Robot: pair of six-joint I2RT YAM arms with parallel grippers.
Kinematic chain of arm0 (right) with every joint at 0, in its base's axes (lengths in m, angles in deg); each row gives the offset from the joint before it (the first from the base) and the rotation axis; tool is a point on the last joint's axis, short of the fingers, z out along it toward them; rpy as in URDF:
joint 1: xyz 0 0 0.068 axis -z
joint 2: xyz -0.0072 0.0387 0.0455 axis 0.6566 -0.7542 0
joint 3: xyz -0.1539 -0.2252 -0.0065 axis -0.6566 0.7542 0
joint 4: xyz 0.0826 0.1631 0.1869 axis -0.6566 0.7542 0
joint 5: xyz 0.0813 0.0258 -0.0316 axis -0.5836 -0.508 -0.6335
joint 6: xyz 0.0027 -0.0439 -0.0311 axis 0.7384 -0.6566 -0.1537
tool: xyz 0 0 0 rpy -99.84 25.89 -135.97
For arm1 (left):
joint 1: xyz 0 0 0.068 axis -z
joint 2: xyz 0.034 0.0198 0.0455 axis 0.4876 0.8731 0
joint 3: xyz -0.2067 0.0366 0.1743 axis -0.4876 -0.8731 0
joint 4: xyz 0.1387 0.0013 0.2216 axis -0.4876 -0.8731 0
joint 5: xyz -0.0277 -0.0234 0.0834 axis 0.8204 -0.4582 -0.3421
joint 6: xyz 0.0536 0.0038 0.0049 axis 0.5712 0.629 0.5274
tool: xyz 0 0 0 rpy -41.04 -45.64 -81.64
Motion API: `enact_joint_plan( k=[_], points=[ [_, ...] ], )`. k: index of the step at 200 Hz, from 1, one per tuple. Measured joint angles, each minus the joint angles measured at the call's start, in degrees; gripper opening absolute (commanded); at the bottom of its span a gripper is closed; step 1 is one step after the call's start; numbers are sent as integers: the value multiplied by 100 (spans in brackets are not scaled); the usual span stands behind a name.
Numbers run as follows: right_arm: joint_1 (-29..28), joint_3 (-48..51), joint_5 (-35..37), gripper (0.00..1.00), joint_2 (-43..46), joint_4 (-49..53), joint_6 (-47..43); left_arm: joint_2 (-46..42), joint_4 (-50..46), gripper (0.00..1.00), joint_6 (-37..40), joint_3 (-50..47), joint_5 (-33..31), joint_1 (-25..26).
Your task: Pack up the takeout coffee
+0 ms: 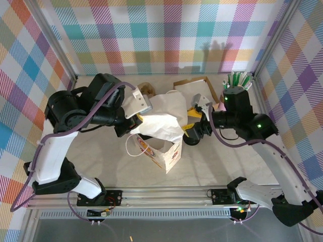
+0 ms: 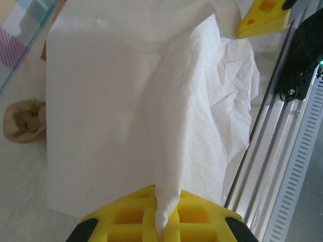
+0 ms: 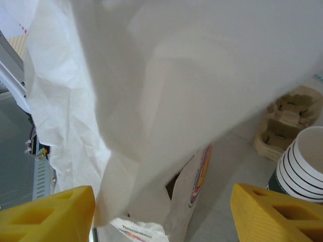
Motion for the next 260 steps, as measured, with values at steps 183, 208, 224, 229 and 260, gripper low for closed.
enact_joint_plan(
  k=[183,208,224,229,260],
  points=[
    [-568,-164,776,82,-396,-1187,131,-592,-2,0,-280,-1593,-1178,0],
    [-568,-164,813,82,-393,-1182,133,-568,-2,0,-175,-1510,-1174,0],
    [-570,-164,809,81,-389,-1178,133,-492,-2,0,-85,-1373,-1084,7],
    [-573,-164,802,81,-382,-1169,131,-468,0,0,-61,-1344,-1062,9],
    [-800,-166,723,81,-361,-1036,17,-350,-2,0,35,-1329,-975,61]
  ],
)
